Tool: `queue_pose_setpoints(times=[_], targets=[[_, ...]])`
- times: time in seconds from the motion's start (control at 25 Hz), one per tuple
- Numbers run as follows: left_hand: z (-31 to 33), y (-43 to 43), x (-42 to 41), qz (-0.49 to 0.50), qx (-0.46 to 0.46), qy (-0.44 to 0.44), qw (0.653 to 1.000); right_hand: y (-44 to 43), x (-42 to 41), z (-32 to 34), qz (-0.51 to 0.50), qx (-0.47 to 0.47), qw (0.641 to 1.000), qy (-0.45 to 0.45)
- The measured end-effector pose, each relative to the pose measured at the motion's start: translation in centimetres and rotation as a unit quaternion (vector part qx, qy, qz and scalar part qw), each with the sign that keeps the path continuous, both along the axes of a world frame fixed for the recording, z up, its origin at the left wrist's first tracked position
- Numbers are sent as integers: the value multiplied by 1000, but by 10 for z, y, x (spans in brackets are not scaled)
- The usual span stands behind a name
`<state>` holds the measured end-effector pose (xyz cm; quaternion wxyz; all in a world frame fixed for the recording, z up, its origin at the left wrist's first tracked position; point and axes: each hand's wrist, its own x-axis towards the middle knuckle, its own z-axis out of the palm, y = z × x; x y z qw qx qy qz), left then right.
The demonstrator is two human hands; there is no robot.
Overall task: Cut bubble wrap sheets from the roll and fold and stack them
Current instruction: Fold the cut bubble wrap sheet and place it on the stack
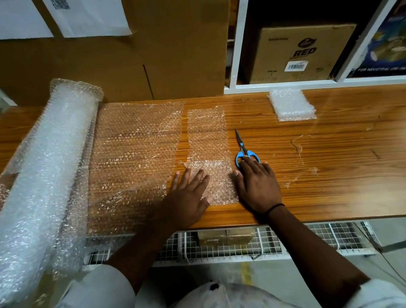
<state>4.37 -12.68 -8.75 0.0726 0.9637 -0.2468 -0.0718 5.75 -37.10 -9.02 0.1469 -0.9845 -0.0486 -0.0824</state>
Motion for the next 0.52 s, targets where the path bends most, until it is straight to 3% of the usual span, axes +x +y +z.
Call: queue_pose_setpoints(times=[0.32, 0.52], targets=[[-7, -13, 1, -28, 8, 33, 999, -35, -16, -3, -50, -8, 998, -33], [-6, -20, -3, -25, 0, 36, 999, -4, -39, 5, 123, 32, 990, -59]])
